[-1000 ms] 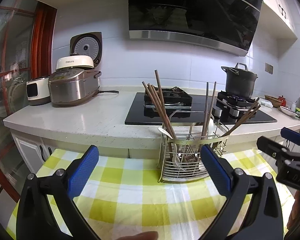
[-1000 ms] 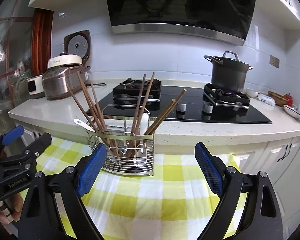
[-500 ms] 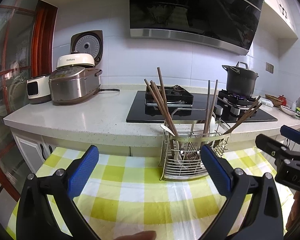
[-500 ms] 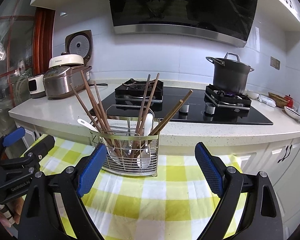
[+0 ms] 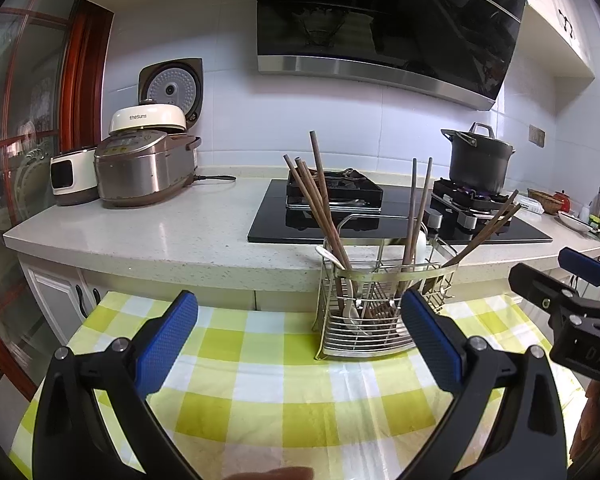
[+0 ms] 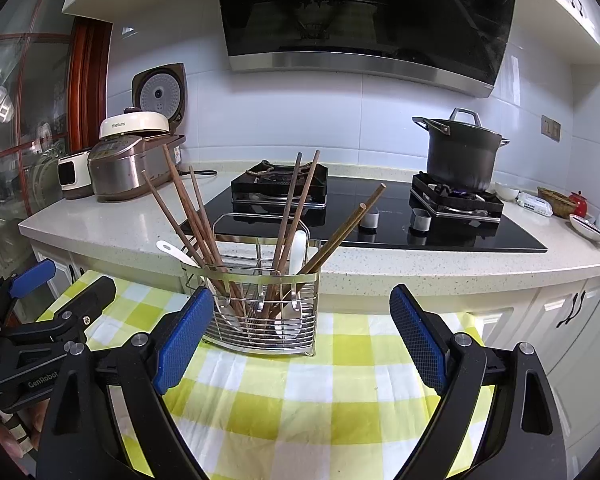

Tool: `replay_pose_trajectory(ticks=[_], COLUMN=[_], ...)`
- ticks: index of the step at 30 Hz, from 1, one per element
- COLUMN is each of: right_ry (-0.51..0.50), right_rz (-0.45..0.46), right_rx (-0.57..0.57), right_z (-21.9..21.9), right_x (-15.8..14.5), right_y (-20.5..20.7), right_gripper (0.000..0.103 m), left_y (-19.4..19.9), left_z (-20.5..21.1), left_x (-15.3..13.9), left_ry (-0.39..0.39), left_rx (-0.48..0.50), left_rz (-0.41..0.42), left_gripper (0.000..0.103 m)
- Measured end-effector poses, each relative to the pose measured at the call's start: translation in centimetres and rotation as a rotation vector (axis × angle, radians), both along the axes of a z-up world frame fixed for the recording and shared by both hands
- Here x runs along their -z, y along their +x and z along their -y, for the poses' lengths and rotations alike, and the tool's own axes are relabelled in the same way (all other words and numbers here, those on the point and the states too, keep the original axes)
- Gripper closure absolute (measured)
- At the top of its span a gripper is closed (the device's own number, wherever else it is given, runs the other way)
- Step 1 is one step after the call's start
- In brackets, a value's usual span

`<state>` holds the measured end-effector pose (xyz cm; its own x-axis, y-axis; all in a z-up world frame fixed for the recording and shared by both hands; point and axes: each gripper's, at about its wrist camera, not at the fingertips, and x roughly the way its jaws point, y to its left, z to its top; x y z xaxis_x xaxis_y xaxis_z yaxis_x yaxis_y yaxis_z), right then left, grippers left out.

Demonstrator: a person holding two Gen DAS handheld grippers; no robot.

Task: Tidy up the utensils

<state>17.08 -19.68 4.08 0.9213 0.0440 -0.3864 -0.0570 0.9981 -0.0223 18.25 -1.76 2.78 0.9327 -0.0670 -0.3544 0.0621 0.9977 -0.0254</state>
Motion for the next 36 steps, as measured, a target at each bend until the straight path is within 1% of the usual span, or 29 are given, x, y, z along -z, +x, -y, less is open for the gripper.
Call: replay_pose_trajectory(ticks=[8,11,15,26,32,36], right_ry=[0.0,0.002,0.001,0.007,0.009,0.012], right_rz=[0.002,0.001,-0.004,-0.01,-0.012,-0.014], right_rx=[-0.002,-0.004,-0.007,-0.007,0.002,-0.001], right_z=[0.0,0.0,0.0,-0.1,0.1,0.1], right_x=[0.2,0.3,0.5,0.8,1.0,1.0], right_y=[-0.1,-0.1,0.0,-0.2,-0.3,-0.4], right_gripper=[0.018,0.018,0.018,0.018,0.018,0.018], left_y=[-0.4,-0.6,-0.3,-0.3,-0.4,-0.6], left_z=[0.2,-0.1,-0.4,0.2,0.4,0.2], left_x=[0.1,0.0,0.1,0.7,0.8,0.7], left_ry=[0.011,0.0,-0.028,0.006,0.03,0.005], left_rx=[-0.021,-0.039,-0.038,-0.031,-0.048,-0.032], left_rz=[0.029,0.04,0.024,0.004,0.006,0.014], left_gripper=[0.005,0.005,0.005,0.004,0.004,0.005])
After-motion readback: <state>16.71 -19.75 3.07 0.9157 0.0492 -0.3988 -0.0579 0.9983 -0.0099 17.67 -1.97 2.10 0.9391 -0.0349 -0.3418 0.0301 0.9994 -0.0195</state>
